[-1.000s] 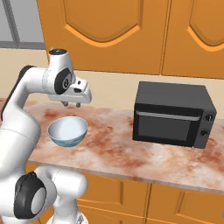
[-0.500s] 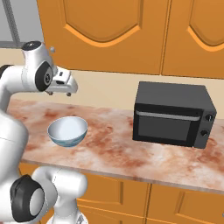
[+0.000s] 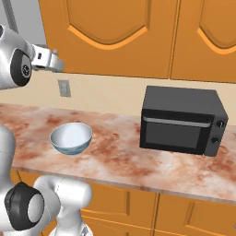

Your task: Open the cabinet and setup a tea strainer by placing it in the bowl upright.

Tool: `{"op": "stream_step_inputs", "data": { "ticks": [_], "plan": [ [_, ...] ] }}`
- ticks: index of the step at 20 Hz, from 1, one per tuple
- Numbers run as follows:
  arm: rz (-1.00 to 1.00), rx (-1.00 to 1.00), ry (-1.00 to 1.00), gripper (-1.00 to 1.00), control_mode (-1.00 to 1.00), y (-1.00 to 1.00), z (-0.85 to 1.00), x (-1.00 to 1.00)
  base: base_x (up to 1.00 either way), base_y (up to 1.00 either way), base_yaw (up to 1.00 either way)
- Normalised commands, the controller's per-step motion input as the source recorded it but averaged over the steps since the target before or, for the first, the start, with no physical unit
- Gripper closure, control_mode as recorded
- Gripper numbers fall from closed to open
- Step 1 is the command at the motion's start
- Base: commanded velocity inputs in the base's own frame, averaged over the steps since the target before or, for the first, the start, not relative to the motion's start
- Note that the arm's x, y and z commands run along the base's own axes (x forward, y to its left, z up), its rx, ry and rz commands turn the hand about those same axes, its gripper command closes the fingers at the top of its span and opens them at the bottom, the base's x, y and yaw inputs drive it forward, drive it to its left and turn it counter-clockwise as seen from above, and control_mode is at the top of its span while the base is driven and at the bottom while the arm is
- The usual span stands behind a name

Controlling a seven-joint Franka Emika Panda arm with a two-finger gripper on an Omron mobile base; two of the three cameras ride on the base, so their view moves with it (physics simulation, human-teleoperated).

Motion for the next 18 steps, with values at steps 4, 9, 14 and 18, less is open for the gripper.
{"op": "stream_step_inputs", "data": {
  "ticks": [4, 9, 14, 18],
  "plan": [
    [0.01, 0.2, -0.08, -1.0, -1.0, 0.01, 0.45, 0.0, 0.0, 0.0, 0.0],
    [0.0, 0.26, -0.01, -1.0, -1.0, -0.07, 0.16, 0.11, 0.0, 0.0, 0.0],
    [0.06, 0.08, -0.04, -1.0, -1.0, 0.0, 0.07, 0.11, 0.0, 0.0, 0.0],
    [0.0, -0.1, -0.11, -1.0, -1.0, 0.14, 0.1, 0.0, 0.0, 0.0, 0.0]
  ]
}}
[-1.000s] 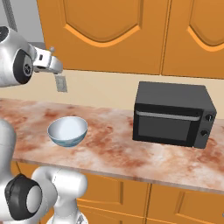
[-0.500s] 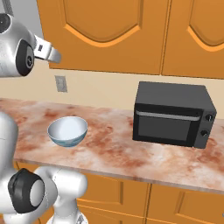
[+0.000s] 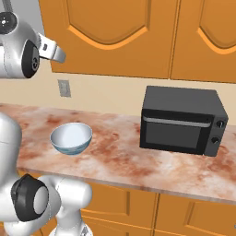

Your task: Open the cabinet and setup a tea strainer by placing it in the bowl upright.

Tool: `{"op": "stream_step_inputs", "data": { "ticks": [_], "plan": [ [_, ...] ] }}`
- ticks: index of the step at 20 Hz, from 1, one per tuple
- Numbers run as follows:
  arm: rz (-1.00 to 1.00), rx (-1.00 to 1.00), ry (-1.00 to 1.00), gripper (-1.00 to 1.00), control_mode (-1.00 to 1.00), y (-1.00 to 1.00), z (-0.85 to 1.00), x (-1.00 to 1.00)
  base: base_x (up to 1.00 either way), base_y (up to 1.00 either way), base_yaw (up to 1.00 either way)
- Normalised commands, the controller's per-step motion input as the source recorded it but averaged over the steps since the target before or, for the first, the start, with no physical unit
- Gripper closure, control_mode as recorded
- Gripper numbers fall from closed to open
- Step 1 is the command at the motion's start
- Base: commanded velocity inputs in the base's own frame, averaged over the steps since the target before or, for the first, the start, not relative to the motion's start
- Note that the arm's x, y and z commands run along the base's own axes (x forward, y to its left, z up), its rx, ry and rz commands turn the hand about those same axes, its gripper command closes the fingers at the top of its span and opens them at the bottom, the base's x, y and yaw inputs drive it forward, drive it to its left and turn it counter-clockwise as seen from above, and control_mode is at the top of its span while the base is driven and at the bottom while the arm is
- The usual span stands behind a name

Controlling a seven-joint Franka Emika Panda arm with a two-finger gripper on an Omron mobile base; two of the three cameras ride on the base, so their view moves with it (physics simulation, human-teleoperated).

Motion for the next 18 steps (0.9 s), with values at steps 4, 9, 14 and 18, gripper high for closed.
{"op": "stream_step_inputs", "data": {
  "ticks": [4, 9, 14, 18],
  "plan": [
    [0.0, -0.2, 0.0, -1.0, -1.0, 0.07, 0.16, 0.1, 0.0, 0.0, 0.0],
    [-0.02, -0.1, 0.09, -1.0, -1.0, 0.01, 0.0, 0.32, 0.0, 0.0, 0.0],
    [0.01, 0.0, 0.01, -1.0, -1.0, 0.01, 0.0, 0.29, 0.0, 0.0, 0.0],
    [0.02, 0.0, 0.0, -1.0, -1.0, 0.16, 0.0, 0.21, 0.0, 0.0, 0.0]
  ]
}}
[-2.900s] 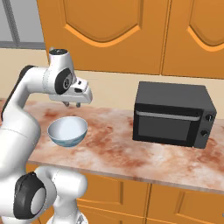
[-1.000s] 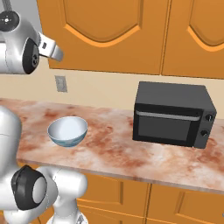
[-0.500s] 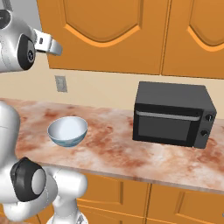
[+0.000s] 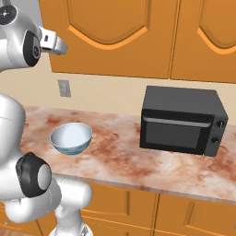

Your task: Open the cabinet and setup a tea strainer by placing it in the bowl upright.

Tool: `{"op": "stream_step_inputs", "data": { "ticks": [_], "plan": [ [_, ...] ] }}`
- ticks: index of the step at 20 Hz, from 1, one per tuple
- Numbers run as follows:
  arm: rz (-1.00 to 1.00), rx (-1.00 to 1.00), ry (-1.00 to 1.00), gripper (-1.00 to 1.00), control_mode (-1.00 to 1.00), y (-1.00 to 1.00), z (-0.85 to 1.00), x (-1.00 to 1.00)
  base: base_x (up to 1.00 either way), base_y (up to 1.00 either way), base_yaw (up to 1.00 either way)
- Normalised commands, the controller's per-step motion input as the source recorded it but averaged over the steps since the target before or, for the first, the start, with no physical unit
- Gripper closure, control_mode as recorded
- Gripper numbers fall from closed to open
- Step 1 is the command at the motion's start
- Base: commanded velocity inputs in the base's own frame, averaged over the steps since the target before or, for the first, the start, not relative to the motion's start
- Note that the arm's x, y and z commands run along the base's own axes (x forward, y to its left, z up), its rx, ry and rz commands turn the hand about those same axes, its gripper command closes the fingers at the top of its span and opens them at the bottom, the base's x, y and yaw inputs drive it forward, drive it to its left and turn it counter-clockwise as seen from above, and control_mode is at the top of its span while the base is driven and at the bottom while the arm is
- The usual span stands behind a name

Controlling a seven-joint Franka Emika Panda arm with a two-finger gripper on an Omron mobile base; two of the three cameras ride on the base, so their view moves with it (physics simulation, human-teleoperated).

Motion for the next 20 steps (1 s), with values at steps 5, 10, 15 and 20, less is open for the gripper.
{"op": "stream_step_inputs", "data": {
  "ticks": [5, 10, 15, 20],
  "plan": [
    [0.01, 0.0, -0.02, -1.0, -1.0, 0.18, 0.0, 0.31, 0.0, 0.0, 0.0],
    [0.0, 0.0, 0.0, -1.0, -1.0, 0.02, 0.0, 0.23, 0.0, 0.0, 0.0],
    [0.0, 0.0, 0.0, -1.0, -1.0, 0.0, -0.01, 0.1, 0.0, 0.0, 0.0],
    [0.0, 0.0, 0.0, -1.0, -1.0, 0.0, -0.05, 0.14, 0.0, 0.0, 0.0]
  ]
}}
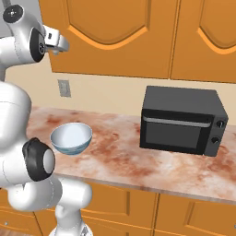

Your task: Open the cabinet and setup a tea strainer by placing it in the bowl upright.

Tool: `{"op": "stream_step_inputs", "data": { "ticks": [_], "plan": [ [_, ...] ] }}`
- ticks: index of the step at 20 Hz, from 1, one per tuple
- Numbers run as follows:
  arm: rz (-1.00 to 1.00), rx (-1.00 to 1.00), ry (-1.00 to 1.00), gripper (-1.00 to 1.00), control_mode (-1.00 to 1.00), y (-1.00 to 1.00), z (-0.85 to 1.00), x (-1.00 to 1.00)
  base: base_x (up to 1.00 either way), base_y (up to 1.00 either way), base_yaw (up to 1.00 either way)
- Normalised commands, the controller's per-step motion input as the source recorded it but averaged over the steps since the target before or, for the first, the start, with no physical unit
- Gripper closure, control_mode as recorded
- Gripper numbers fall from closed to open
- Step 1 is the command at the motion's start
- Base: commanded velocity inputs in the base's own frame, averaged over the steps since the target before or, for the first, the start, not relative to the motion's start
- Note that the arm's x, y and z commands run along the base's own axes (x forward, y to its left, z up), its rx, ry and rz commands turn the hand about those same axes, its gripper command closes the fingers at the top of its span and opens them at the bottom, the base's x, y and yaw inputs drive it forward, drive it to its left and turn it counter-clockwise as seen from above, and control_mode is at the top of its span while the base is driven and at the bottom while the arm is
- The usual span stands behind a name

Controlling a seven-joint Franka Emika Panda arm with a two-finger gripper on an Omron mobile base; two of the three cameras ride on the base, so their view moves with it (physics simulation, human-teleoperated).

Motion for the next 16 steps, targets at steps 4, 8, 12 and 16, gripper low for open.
{"op": "stream_step_inputs", "data": {
  "ticks": [4, 8, 12, 16],
  "plan": [
    [0.0, 0.0, 0.0, -1.0, -1.0, 0.0, -0.13, 0.16, 0.0, 0.0, 0.0],
    [0.0, 0.0, 0.0, -1.0, -1.0, 0.0, -0.17, 0.14, 0.0, 0.0, 0.0],
    [0.0, 0.0, 0.0, -1.0, -1.0, 0.03, -0.06, 0.14, 0.0, 0.0, 0.0],
    [0.0, 0.0, 0.0, -1.0, -1.0, 0.06, 0.0, 0.19, 0.0, 0.0, 0.0]
  ]
}}
